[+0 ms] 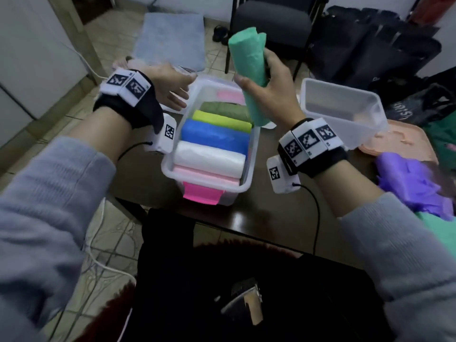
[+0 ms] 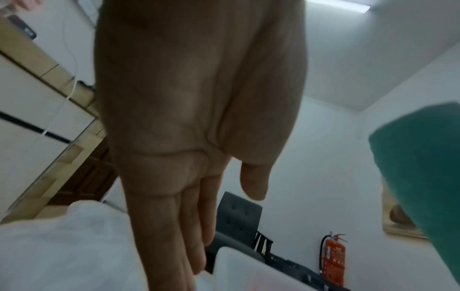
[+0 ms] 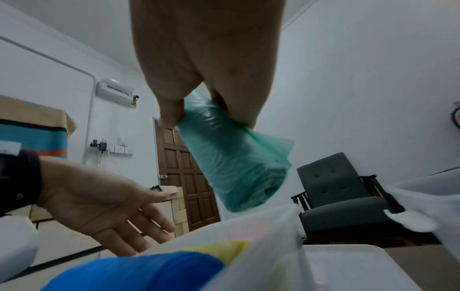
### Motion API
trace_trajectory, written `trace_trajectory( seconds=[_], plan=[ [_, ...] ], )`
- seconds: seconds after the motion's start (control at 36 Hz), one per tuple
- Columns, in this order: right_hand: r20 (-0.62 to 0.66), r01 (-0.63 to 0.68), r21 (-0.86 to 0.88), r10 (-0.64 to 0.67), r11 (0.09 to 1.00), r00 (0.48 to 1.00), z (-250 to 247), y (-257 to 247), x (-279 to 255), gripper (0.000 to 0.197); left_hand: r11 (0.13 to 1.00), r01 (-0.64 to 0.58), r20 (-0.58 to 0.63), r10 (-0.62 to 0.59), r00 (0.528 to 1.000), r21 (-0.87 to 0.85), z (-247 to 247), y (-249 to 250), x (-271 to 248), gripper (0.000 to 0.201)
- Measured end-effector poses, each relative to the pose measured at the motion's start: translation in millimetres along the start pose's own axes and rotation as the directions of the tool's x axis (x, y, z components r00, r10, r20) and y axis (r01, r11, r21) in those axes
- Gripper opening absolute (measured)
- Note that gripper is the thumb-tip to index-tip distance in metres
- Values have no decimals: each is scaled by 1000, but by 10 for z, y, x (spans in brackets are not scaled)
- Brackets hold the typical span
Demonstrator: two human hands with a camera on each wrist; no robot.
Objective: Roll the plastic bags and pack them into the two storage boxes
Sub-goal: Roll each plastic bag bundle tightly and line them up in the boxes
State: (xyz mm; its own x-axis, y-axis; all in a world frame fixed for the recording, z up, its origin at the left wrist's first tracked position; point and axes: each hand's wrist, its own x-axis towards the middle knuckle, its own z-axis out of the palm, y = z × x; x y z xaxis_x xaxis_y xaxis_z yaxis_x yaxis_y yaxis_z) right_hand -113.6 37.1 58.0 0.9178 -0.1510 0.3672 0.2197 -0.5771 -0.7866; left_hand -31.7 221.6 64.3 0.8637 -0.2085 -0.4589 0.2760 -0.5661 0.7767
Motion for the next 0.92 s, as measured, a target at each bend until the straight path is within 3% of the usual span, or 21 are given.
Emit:
trace_trajectory(
  seconds=[0.08, 0.19, 0.33, 0.39, 0.47, 0.58, 0.64, 0.83, 0.92],
  plan=[
    [91, 44, -68, -38, 997, 995, 168, 12, 207, 73, 990, 99, 53, -94, 994, -99, -4, -30, 157, 68],
    [261, 118, -223, -57, 968, 964, 326, 131, 388, 60, 970, 158, 135, -134, 982, -184, -49, -34, 292, 73],
    [504, 178, -400, 53, 899, 862, 454, 274, 497, 60, 965, 183, 231, -137, 963, -189, -156, -30, 421, 88],
    [557, 166, -432, 118, 887, 822, 498, 300, 511, 68, 972, 183, 263, -140, 955, -147, -181, -41, 449, 77],
    [572, 147, -461, 167, 875, 803, 484, 319, 530, 67, 984, 159, 295, -127, 947, -85, -164, -62, 478, 46],
    [597, 145, -468, 191, 872, 779, 450, 324, 529, 61, 988, 131, 283, -103, 954, -79, -145, -59, 489, 32],
    [615, 170, -503, 212, 847, 760, 483, 320, 504, 60, 995, 95, 219, -87, 972, -28, -122, -57, 492, 23],
    [601, 215, -592, 248, 777, 760, 500, 292, 431, 54, 999, 33, 77, -36, 996, 43, -29, -73, 500, 23],
    [573, 199, -579, 221, 791, 789, 443, 333, 362, 52, 994, 21, 34, -25, 999, 112, -5, -35, 491, 25]
  ],
)
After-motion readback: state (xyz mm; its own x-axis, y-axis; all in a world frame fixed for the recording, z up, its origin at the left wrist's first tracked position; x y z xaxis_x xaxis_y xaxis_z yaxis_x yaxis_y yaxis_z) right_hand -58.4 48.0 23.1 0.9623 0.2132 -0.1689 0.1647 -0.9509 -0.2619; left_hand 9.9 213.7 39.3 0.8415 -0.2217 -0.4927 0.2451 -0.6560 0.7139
